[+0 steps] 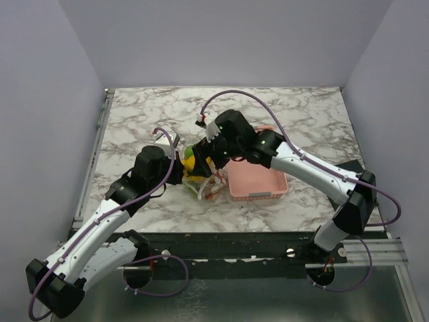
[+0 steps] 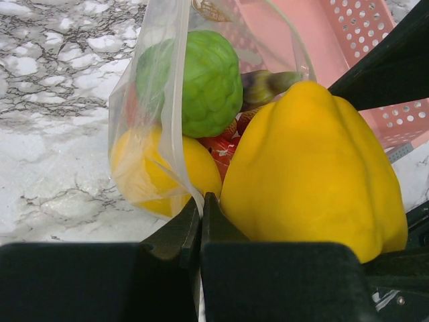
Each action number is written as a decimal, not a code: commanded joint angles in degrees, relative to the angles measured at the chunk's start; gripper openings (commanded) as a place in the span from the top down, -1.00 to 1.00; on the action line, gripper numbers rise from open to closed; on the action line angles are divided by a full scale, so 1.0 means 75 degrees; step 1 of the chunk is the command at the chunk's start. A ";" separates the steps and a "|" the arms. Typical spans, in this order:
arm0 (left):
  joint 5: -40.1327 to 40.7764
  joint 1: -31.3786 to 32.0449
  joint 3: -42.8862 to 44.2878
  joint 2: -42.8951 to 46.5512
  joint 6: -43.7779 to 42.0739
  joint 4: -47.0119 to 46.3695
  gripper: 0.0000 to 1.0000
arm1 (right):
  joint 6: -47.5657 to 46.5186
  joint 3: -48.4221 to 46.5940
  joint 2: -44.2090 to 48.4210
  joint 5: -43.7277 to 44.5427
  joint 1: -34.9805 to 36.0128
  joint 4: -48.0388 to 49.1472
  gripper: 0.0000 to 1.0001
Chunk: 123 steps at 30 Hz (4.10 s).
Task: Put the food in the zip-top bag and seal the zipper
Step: Place the fake vegetable in the zipper food storage bag, then adjust the zipper food storage bag at the center of the board.
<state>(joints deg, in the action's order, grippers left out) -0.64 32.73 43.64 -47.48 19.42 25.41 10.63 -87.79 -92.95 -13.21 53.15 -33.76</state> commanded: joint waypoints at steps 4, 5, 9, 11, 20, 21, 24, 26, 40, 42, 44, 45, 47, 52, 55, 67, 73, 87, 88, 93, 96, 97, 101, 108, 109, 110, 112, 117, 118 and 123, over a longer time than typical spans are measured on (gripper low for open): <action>-0.0148 0.0019 -0.0041 0.0024 -0.0034 -0.0119 1.00 | -0.0618 -0.0599 -0.0316 -0.0161 0.0131 -0.0523 -0.15; -0.0148 0.0019 -0.0041 0.0026 -0.0026 -0.0115 1.00 | -0.0685 -0.0610 -0.0359 -0.0159 0.0133 -0.0546 -0.15; -0.0148 0.0019 -0.0041 0.0027 -0.0033 -0.0118 1.00 | -0.0890 -0.0624 -0.0583 -0.0243 0.0133 -0.0573 -0.15; -0.0140 0.0019 -0.0041 0.0038 -0.0034 -0.0121 1.00 | -0.0944 -0.0640 -0.0661 -0.0124 0.0133 -0.0582 -0.17; -0.0160 0.0019 -0.0041 0.0027 -0.0035 -0.0118 1.00 | -0.0843 -0.0625 -0.0656 0.0242 0.0147 -0.0438 -0.86; -0.0160 0.0019 -0.0038 0.0027 -0.0043 -0.0118 1.00 | -0.0819 -0.0622 -0.0624 0.0269 0.0145 -0.0417 -0.98; -0.0172 0.0019 -0.0031 0.0016 -0.0046 -0.0125 1.00 | -0.0737 -0.0646 -0.0550 0.0458 0.0165 -0.0389 -1.00; -0.0175 0.0019 -0.0029 0.0015 -0.0045 -0.0118 1.00 | -0.0669 -0.0663 -0.0444 0.0653 0.0185 -0.0351 -1.00; -0.0161 0.0018 -0.0029 0.0041 -0.0048 -0.0118 1.00 | 0.0260 -0.0390 0.0804 0.1723 0.0809 -0.0394 -0.99; -0.0160 0.0019 -0.0035 0.0038 -0.0046 -0.0118 1.00 | 0.0477 -0.0301 0.0863 0.2059 0.0986 -0.0453 -0.93; -0.0154 0.0014 -0.0036 0.0038 -0.0043 -0.0114 1.00 | 0.0699 -0.0163 0.0906 0.2306 0.1152 -0.0414 -0.88; -0.0149 0.0020 -0.0039 0.0038 -0.0037 -0.0112 1.00 | 0.0823 -0.0097 0.0908 0.2413 0.1218 -0.0410 -0.85; -0.0148 0.0013 -0.0041 0.0046 -0.0044 -0.0118 1.00 | 0.1124 0.0039 0.0920 0.2742 0.1326 -0.0353 -0.78; -0.0137 0.0019 -0.0041 0.0084 -0.0031 -0.0118 1.00 | 0.1905 0.0529 0.0852 0.3735 0.1375 -0.0311 -0.61; -0.0126 0.0016 -0.0044 0.0108 -0.0023 -0.0121 1.00 | 0.2349 0.0947 0.1000 0.4334 0.1381 -0.0146 -0.39; -0.0137 0.0019 -0.0041 0.0114 -0.0014 -0.0126 1.00 | 0.3261 0.1651 0.1255 0.5752 0.1375 0.0520 -0.14; -0.0137 0.0016 -0.0044 0.0120 -0.0021 -0.0124 1.00 | 0.3281 0.1540 0.1118 0.5908 0.1354 0.0844 -0.08; -0.0207 0.0048 -0.0053 0.0166 -0.0022 -0.0119 1.00 | 0.3645 0.1400 0.0438 0.5874 0.1254 0.1036 0.21; -0.0219 0.0059 -0.0053 0.0176 -0.0023 -0.0129 1.00 | 0.3674 0.1414 0.0418 0.5835 0.1238 0.1050 0.27; -0.0247 0.0177 -0.0064 0.0236 -0.0031 -0.0159 1.00 | 0.3736 0.1373 0.0371 0.5646 0.1199 0.1003 0.83; -0.0265 0.0278 -0.0004 0.0285 -0.0056 -0.0165 1.00 | 0.3739 0.1366 0.0560 0.5600 0.1199 0.0940 0.99; -0.0305 0.0300 0.0030 0.0328 -0.0071 -0.0167 1.00 | 0.3717 0.1369 0.0647 0.5570 0.1199 0.0939 0.99; -0.0348 0.0309 0.0362 0.0505 -0.0046 0.0161 1.00 | 0.3569 0.1319 0.0996 0.5310 0.1199 0.0870 0.99; -0.0711 0.0301 0.1772 0.0542 0.0192 0.1088 1.00 | 0.3103 0.0483 0.1245 0.4728 0.1199 0.0389 0.99; -0.0692 0.0300 0.1980 0.0507 0.0244 0.1226 1.00 | 0.3007 0.0311 0.1258 0.4643 0.1199 0.0318 0.99; -0.0685 0.0306 0.2167 0.0472 0.0298 0.1346 1.00 | 0.2937 0.0151 0.1261 0.4574 0.1202 0.0233 0.99; -0.0735 0.0300 0.2360 0.0435 0.0491 0.1450 1.00 | 0.2880 -0.0097 0.1270 0.4476 0.1205 0.0092 0.99; -0.0499 0.0306 0.1531 0.0567 0.1043 0.1104 1.00 | 0.2947 0.0504 0.1134 0.4238 0.1199 0.0429 0.99; -0.0405 0.0308 0.1106 0.0601 0.1150 0.0965 1.00 | 0.2995 0.0611 0.1006 0.4175 0.1201 0.0418 0.99; -0.0529 0.0301 0.0026 0.0618 0.1534 0.0732 1.00 | 0.3049 0.0731 0.0807 0.4232 0.1199 0.0229 0.99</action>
<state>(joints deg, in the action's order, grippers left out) -3.84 34.63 48.27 -42.37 27.07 31.97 33.36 -82.94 -85.69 19.97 62.15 -31.33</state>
